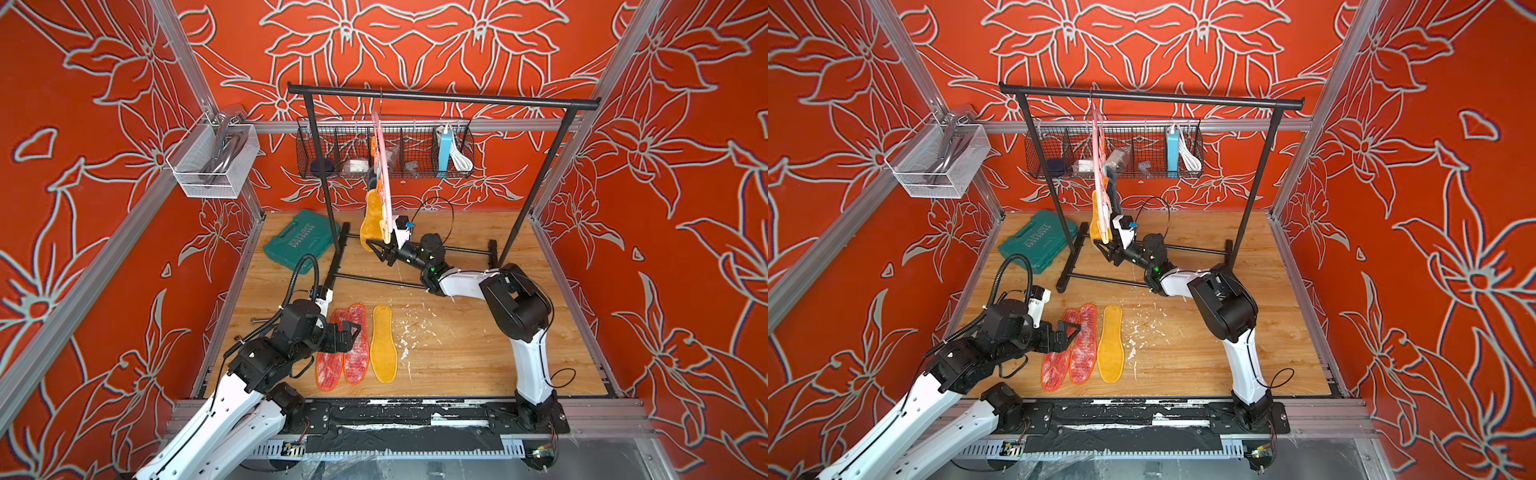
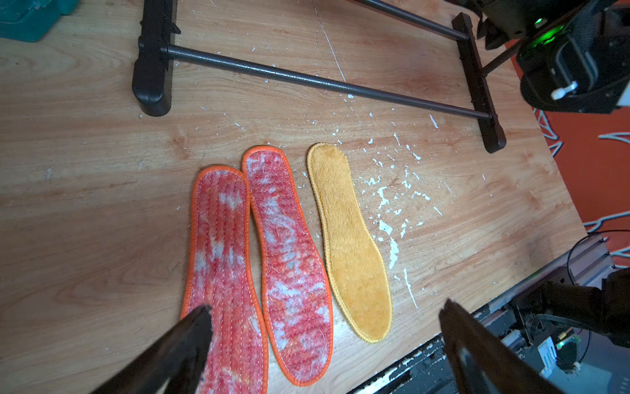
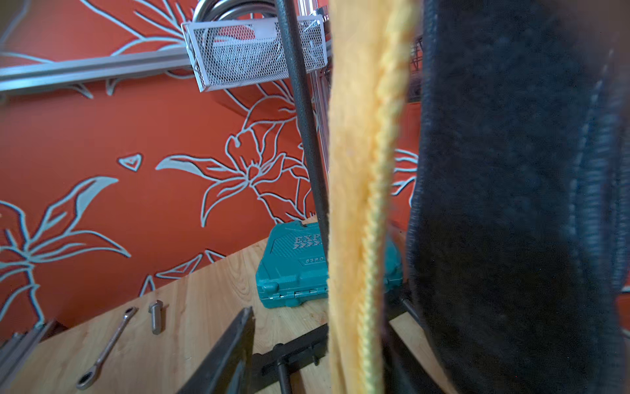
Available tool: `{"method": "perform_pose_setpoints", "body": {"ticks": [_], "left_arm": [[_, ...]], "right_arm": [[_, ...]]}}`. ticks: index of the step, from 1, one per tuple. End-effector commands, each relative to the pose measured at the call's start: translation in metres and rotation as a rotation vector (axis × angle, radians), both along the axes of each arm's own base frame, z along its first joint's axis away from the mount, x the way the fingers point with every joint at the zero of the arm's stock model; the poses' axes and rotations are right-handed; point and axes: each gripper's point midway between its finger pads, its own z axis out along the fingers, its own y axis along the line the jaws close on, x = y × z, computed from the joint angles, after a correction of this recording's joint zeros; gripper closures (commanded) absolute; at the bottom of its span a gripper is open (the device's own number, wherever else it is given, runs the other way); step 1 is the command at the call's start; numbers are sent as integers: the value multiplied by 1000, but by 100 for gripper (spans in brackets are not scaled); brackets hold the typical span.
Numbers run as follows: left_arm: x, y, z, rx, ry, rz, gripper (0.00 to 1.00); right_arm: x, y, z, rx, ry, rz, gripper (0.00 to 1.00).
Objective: Take the shoe insoles off the hanger
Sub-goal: Remove the insole from the hanger.
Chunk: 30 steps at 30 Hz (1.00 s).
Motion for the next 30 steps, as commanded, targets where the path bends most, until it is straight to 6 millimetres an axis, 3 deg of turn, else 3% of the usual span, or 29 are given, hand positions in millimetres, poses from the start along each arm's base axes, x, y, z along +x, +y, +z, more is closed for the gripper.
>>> {"method": "perform_pose_setpoints", "body": {"ticks": [1,9,14,20,30], "left_arm": [[2,3,-1,6,-21,8,2],[1,2,0,-5,-25,3,2],[1,2,1,-8,-28,5,2],[1,2,2,-12,-36,2,2],[0,0,2,-22,-35,-5,2]], "right_arm": [[-4,0,2,28,-3,9,62],[-4,-20,-15,-94,18,-96,91],[-4,-31,-15,-140,30,-146,100],[-10,-41,-10,-206,52,-167,100],[-27,-81,-10,-369,129,-283,100]]}}
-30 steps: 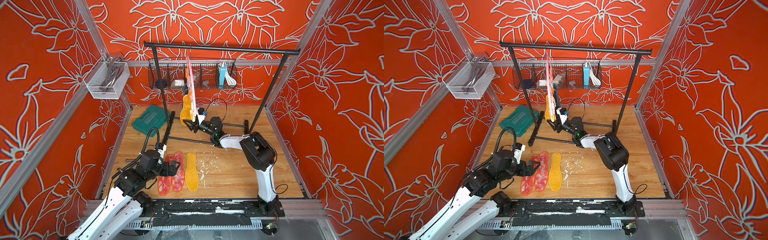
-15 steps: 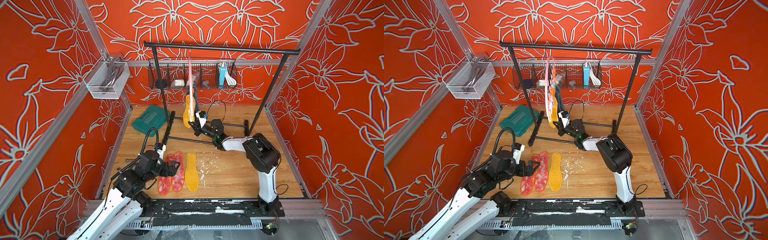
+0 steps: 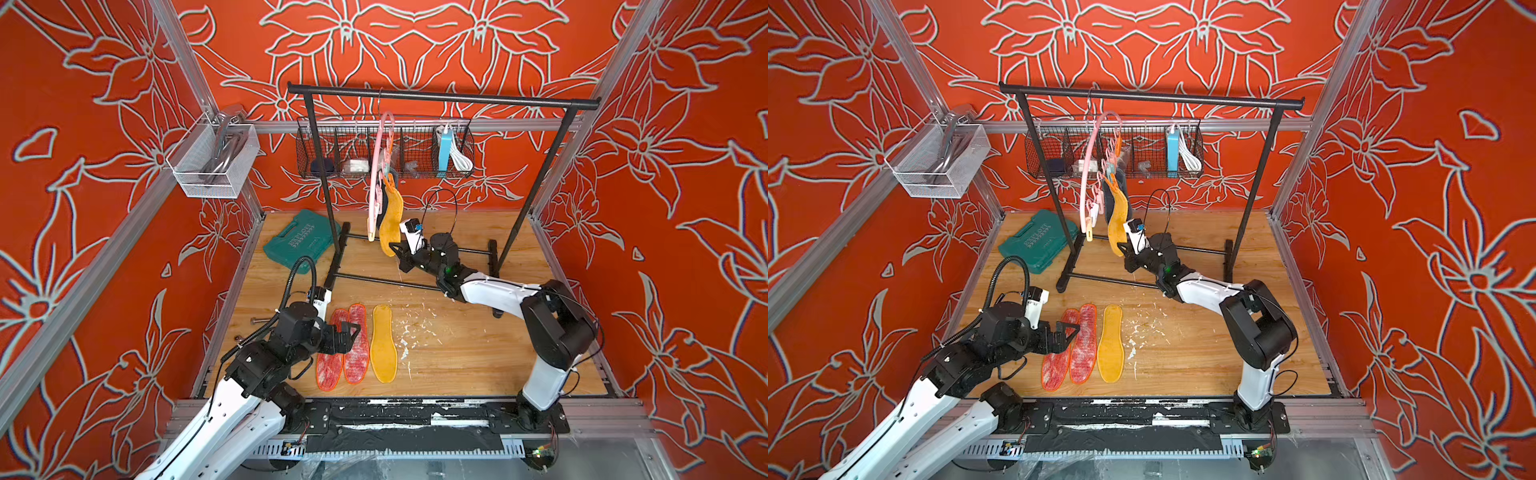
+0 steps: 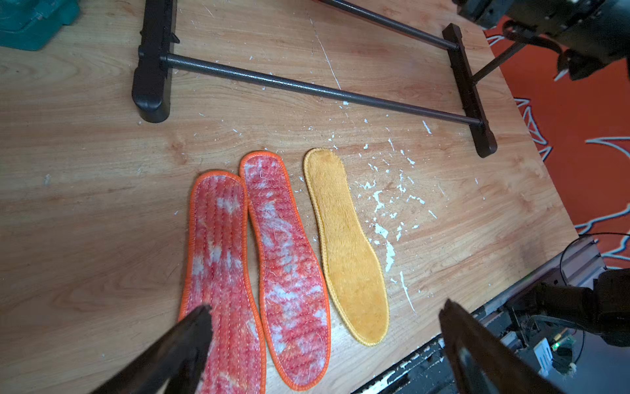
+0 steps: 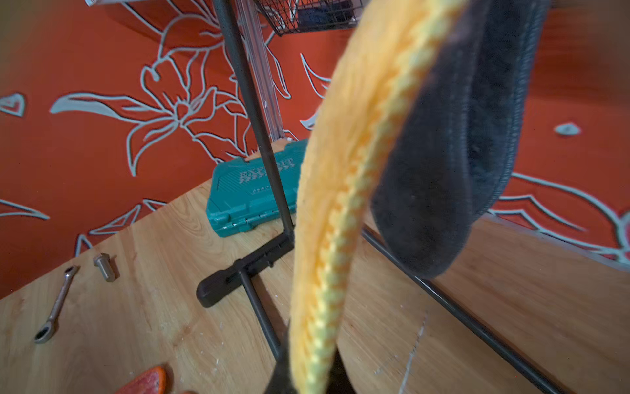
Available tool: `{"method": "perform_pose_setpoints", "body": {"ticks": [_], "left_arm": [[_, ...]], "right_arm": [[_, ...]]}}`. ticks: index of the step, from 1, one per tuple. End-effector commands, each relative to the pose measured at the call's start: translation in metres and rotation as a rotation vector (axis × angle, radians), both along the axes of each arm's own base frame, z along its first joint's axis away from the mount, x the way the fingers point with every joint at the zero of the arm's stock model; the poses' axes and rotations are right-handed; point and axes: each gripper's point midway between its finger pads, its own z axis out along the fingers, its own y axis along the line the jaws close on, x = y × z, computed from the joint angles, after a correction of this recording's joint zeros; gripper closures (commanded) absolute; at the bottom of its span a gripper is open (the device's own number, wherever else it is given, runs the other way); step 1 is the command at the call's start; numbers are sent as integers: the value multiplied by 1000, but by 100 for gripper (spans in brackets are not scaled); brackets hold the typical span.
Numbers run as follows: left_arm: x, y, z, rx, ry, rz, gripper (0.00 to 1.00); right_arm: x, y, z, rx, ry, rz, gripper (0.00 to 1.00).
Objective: Take the shoe insoles off the hanger
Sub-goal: Remove the insole from the hanger.
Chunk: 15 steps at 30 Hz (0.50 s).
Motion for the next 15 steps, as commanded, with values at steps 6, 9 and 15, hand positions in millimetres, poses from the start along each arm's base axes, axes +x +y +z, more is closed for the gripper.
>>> {"method": "perform_pose_setpoints", "body": {"ticks": [6,9,15], "left_arm": [[1,-2,0,-11,-13,-11,1],[-1,-8,2,-38,-18,-44,2],[-11,-33,10,-145,-33,-170,2]], "right_arm": [[-38,-31,15,-82,6,6,100],[-56,-39,30,-70,36,27,100],[-94,-51,59,-15,85,85,100]]}}
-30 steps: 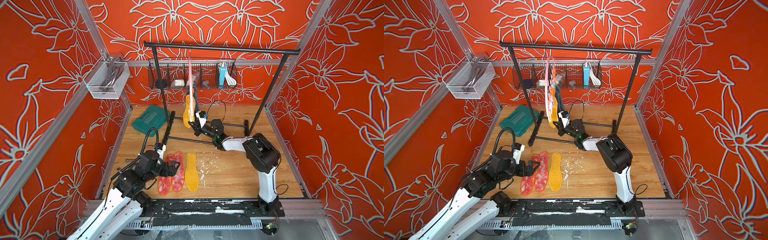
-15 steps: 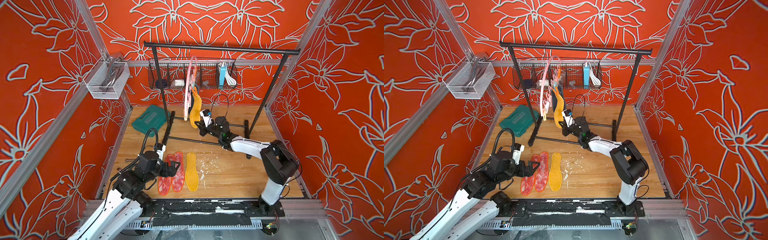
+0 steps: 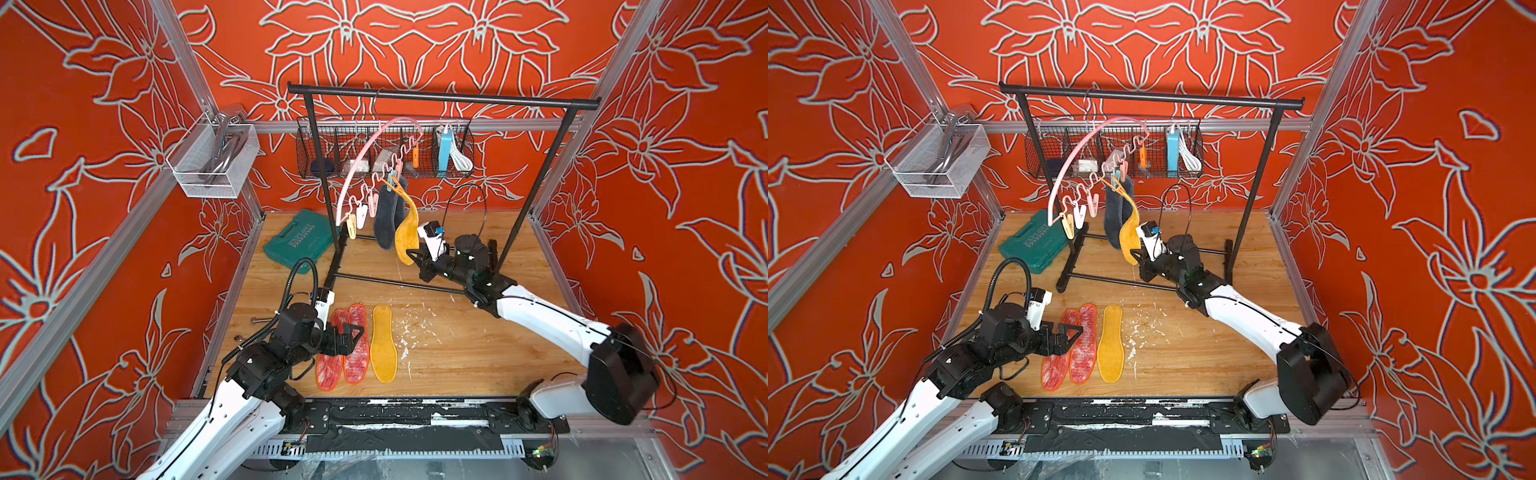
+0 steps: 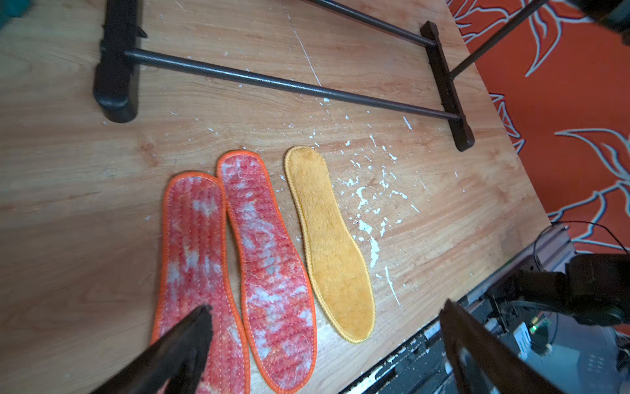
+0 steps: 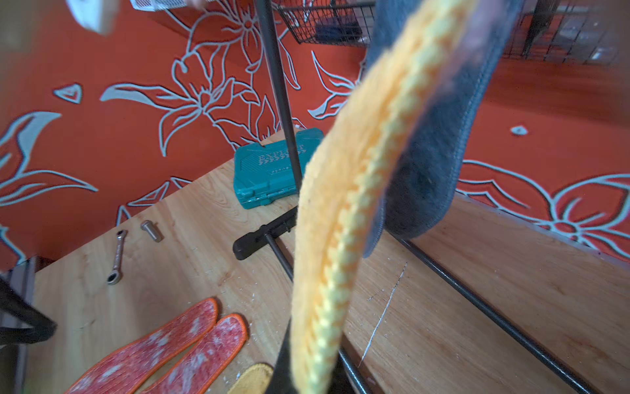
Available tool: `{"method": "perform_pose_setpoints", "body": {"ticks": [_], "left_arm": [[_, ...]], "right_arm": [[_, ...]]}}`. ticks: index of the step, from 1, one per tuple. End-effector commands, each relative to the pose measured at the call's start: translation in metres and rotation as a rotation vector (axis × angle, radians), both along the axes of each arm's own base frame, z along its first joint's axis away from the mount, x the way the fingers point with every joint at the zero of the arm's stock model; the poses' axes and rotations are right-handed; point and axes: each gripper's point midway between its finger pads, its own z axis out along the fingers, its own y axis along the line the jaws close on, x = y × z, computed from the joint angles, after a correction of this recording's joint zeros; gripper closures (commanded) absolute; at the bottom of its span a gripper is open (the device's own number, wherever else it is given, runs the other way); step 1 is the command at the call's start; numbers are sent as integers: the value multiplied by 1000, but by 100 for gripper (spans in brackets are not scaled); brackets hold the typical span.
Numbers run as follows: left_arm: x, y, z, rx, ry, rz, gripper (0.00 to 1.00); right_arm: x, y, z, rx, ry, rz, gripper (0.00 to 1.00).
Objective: Take the shoe insoles off the hanger
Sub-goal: Remove the insole from the hanger.
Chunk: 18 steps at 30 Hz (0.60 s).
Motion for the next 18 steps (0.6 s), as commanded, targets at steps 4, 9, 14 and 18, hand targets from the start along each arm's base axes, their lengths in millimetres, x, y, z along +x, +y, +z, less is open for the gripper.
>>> {"method": "perform_pose_setpoints", "body": {"ticks": [4,9,14,18], "left_arm": [[-12,-36,26,-174,-42,-187,2],[-21,-59,44,-284,-25,-315,2],[-19,-73,64,-380,-44,-358,2],[-23,-90,83,-486,-14,-450,2]], "right_arm": [[-43,-13,14,58,119,54,100],[-72,-21,26,76,156,111,100],[-101,-22,42,115,161,205,100],[-120,-19,52,157,165,270,100]]}}
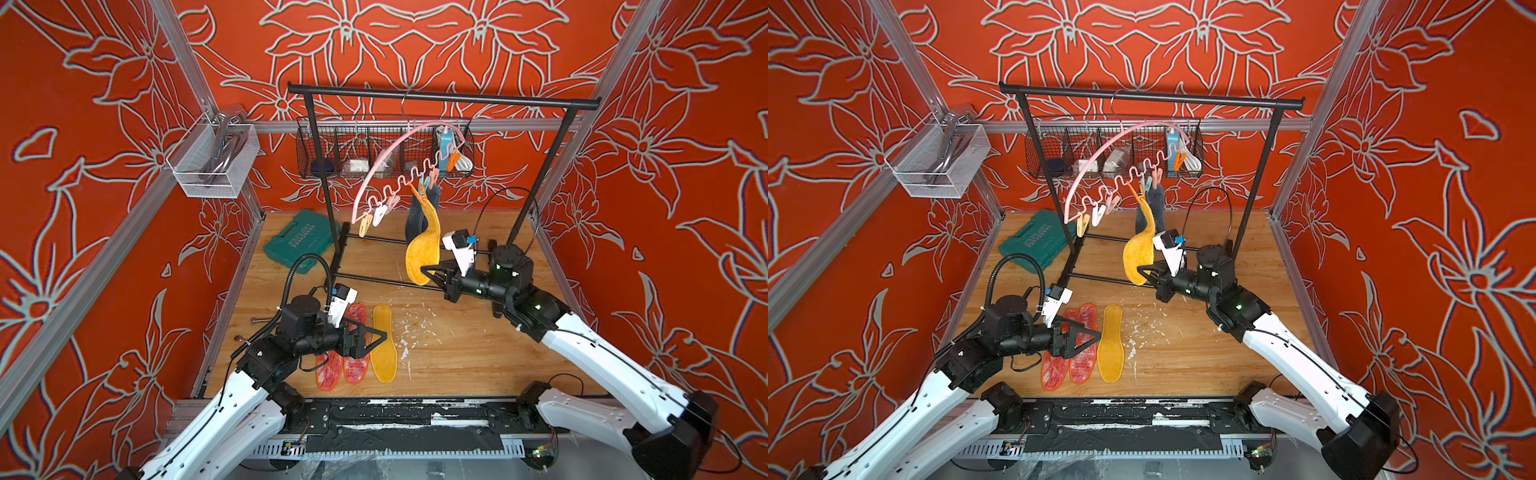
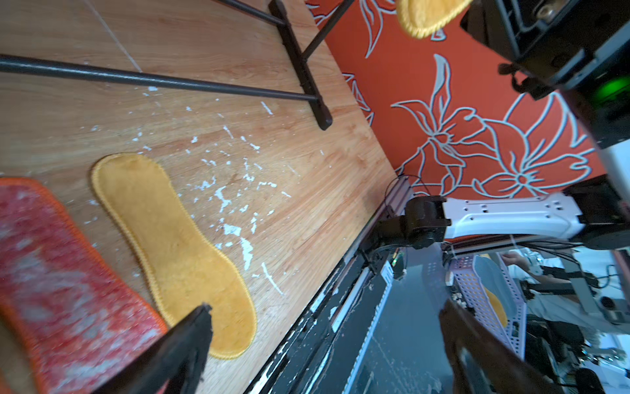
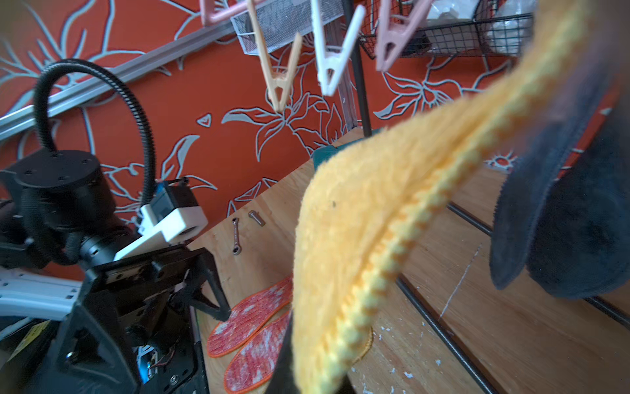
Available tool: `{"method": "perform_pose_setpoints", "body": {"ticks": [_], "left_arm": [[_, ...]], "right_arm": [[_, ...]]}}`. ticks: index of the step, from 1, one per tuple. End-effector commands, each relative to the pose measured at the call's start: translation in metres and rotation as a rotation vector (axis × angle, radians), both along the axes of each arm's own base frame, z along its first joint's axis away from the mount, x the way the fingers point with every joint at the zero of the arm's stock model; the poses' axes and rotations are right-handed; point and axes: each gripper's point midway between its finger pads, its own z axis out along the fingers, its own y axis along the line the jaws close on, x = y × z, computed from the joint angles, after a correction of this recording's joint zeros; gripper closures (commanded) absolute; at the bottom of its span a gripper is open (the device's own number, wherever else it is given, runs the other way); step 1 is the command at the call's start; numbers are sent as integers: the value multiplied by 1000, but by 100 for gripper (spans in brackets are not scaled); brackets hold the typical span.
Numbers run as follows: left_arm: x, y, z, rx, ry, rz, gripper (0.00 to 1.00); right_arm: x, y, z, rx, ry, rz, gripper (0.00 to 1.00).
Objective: Take the shoe insoles off the hanger
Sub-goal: Remove the insole from the hanger.
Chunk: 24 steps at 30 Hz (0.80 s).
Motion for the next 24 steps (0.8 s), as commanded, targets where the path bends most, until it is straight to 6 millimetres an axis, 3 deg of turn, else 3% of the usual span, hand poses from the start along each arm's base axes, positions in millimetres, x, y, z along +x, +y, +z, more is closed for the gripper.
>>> {"method": "perform_pose_setpoints", "body": {"ticks": [1,6,15,24], "left_arm": [[-5,-20,35,-146,-11,-121,2],[-2,-31,42,-199,44,-164,2],[4,-33,66,-288,-26,-149,2],[10,-36,73,-297,-53,-147,22]], "right_arm": [[-26,6,1,33,40,101,100],[-43,13,5,57,55,161,100],[-64,24,3,77,91,229,100],[-74,38,3,99,126,286,100]]}}
